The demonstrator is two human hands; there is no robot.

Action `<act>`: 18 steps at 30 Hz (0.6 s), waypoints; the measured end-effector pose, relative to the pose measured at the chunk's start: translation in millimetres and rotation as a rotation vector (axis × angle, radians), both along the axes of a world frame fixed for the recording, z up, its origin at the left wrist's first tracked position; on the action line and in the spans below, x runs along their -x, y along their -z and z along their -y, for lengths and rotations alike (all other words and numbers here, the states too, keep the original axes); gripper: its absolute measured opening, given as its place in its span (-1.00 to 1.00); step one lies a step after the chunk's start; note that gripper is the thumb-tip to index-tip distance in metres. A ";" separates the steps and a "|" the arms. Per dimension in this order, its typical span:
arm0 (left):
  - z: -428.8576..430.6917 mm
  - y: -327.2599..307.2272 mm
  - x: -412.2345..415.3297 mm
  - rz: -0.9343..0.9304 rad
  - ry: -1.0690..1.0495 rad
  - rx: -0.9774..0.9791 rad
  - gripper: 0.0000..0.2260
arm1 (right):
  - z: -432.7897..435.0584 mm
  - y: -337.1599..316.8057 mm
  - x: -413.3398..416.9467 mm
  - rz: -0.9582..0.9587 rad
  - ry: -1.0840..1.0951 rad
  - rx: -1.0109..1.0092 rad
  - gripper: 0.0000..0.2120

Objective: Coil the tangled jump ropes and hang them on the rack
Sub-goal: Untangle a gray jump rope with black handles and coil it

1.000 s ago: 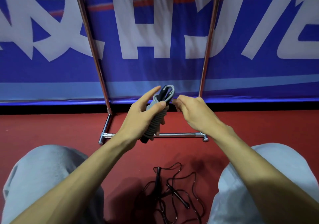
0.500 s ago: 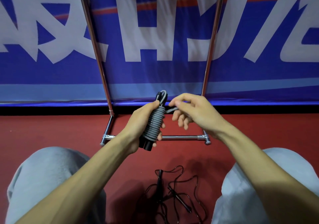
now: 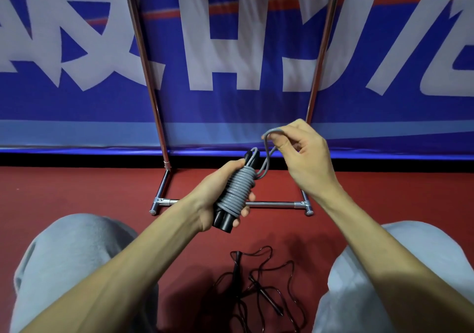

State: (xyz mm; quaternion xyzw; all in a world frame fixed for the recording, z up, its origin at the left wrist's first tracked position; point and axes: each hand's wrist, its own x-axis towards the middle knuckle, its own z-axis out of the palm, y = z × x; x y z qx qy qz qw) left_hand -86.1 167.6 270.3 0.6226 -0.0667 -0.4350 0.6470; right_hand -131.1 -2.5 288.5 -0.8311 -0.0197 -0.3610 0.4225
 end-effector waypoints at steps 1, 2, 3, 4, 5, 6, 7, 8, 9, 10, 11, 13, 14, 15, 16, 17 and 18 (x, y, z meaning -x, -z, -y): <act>0.9 0.3 0.1 0.004 0.009 -0.015 -0.60 | -1.2 -1.2 1.2 -0.016 -0.051 -0.046 -0.84; 1.7 1.0 -0.1 0.009 0.017 -0.029 -0.60 | -2.4 -3.2 2.8 -0.044 -0.111 -0.098 -0.83; 2.3 1.5 0.4 0.011 0.023 -0.040 -0.60 | -3.1 -5.4 4.7 -0.079 -0.173 -0.155 -0.82; 2.9 2.4 0.5 0.012 0.028 -0.051 -0.60 | -3.0 -7.2 6.7 -0.112 -0.232 -0.201 -0.81; 3.5 2.9 1.0 0.013 0.031 -0.061 -0.60 | -2.9 -8.8 8.8 -0.137 -0.282 -0.223 -0.80; 4.0 3.3 1.2 0.015 0.034 -0.071 -0.60 | -2.7 -9.8 10.3 -0.154 -0.318 -0.220 -0.79; 4.1 3.4 1.4 0.018 0.035 -0.080 -0.60 | -2.8 -10.1 11.3 -0.171 -0.340 -0.204 -0.78; 4.4 3.2 1.3 0.021 0.034 -0.086 -0.60 | -3.5 -10.4 11.7 -0.187 -0.352 -0.189 -0.76; 4.2 2.7 1.2 0.020 0.031 -0.088 -0.60 | -4.0 -9.6 11.3 -0.201 -0.357 -0.188 -0.71; 4.0 2.4 0.2 0.017 0.025 -0.082 -0.60 | -4.8 -8.6 10.7 -0.217 -0.365 -0.200 -0.66; 3.7 1.9 -1.0 0.012 0.017 -0.070 -0.60 | -5.6 -7.1 9.8 -0.233 -0.369 -0.217 -0.63; 2.9 1.0 -3.5 -0.006 -0.005 -0.040 -0.62 | -7.4 -4.0 8.9 -0.262 -0.371 -0.216 -0.58; 2.4 0.6 -4.7 -0.021 -0.014 -0.023 -0.62 | -8.3 -2.8 8.9 -0.278 -0.362 -0.169 -0.56; 1.8 0.1 -5.4 -0.038 -0.020 -0.006 -0.63 | -8.7 -1.9 8.9 -0.293 -0.338 -0.091 -0.53; 1.2 -0.1 -5.7 -0.053 -0.022 0.008 -0.62 | -9.2 -1.2 8.6 -0.304 -0.305 -0.004 -0.52; 0.7 -0.1 -5.5 -0.066 -0.022 0.023 -0.61 | -9.5 -0.4 7.8 -0.307 -0.268 0.069 -0.51; 0.6 0.2 -5.4 -0.076 -0.023 0.040 -0.61 | -9.4 0.5 6.4 -0.300 -0.232 0.122 -0.51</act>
